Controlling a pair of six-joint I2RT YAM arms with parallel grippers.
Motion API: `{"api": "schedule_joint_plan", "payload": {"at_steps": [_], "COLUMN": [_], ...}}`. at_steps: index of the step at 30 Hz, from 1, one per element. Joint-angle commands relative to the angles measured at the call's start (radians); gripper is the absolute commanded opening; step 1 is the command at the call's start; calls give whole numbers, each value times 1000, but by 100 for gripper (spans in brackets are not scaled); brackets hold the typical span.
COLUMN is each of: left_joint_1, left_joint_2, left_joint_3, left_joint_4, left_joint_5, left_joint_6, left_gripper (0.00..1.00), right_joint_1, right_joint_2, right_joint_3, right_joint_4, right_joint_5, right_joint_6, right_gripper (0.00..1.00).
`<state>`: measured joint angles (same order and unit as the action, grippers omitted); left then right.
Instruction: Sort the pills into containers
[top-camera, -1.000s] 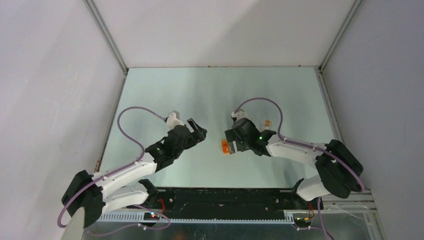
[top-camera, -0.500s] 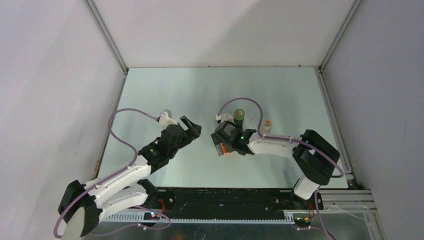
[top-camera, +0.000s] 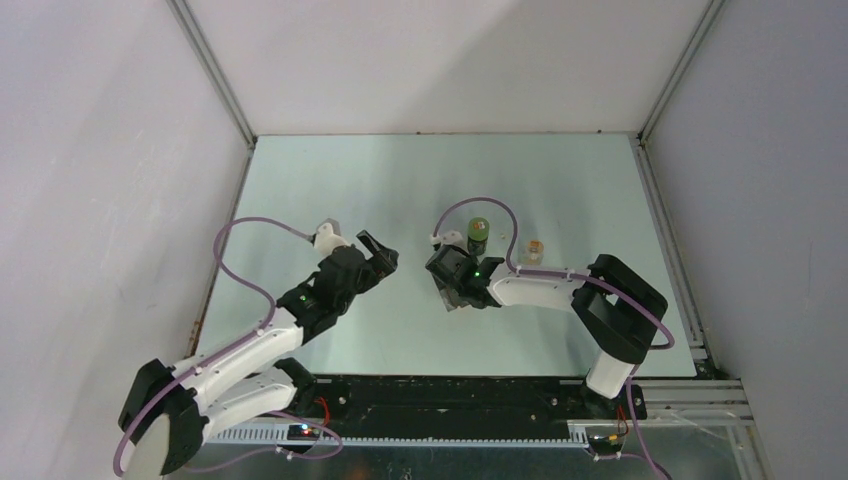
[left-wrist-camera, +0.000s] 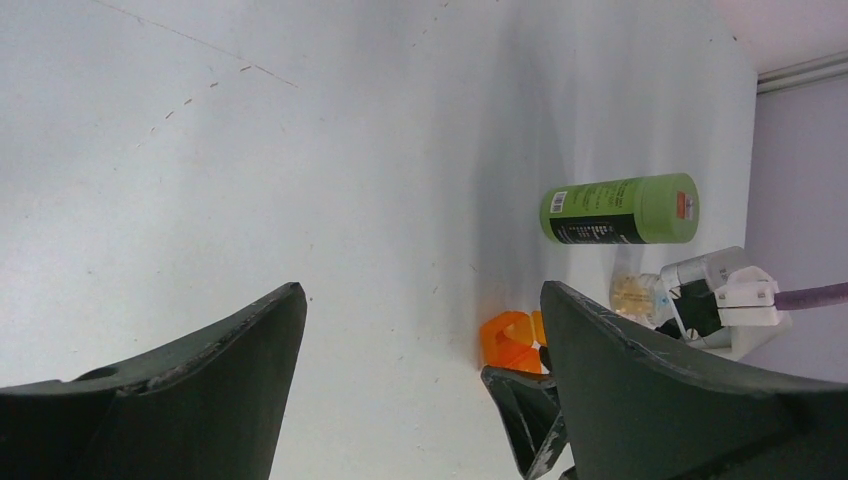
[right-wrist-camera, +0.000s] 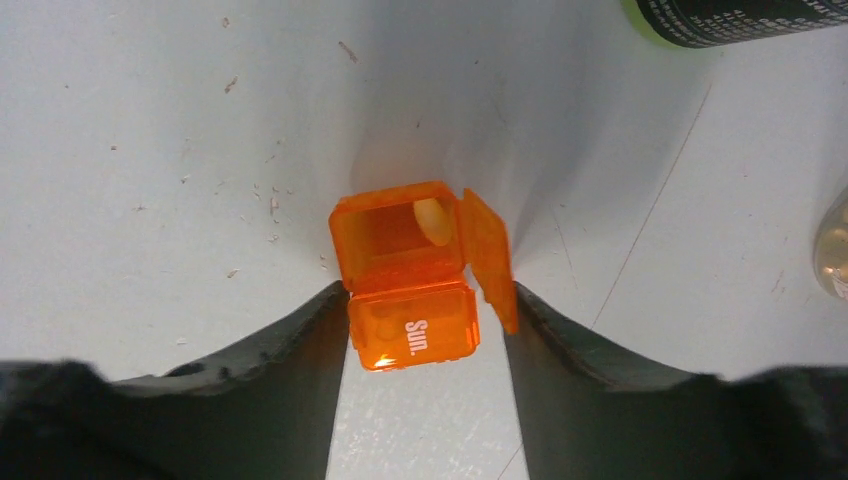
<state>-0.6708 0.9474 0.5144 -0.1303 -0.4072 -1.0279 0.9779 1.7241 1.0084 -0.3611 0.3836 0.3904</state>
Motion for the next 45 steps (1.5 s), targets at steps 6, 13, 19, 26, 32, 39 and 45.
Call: {"api": "schedule_joint_plan", "payload": {"at_steps": [6,13,19,26,32,39,45], "left_joint_1": [18,19,20,26,29,28,30], "left_joint_2": [0,-38,-72,-68,-67,-75,-109], "left_joint_3": [2,-15,-39,-39,-47,-56,-93], "left_joint_4": [11,8,26,45,52,65,139], "left_joint_5": [6,19,22,45,55,57,89], "left_joint_6": [20,8,-4,5,1,-2,-20], "left_gripper": [93,99,99,99,99,100,99], "right_joint_1": [3,2,0,-2,-5,-4,-1], "right_joint_2": [-34,-74,-103,-121,-142,-176,-313], "right_joint_3": [-13,-57,-88,-146,-187,-222,-247], "right_joint_4": [44,85,113,194,254,301,305], "right_joint_5": [-41,-61,-72,-88,-66,-56,-97], "right_joint_6": [-43,-88,-137,-165,-170,-183,-221], "right_gripper": [53,54,68,56,49,43,41]}}
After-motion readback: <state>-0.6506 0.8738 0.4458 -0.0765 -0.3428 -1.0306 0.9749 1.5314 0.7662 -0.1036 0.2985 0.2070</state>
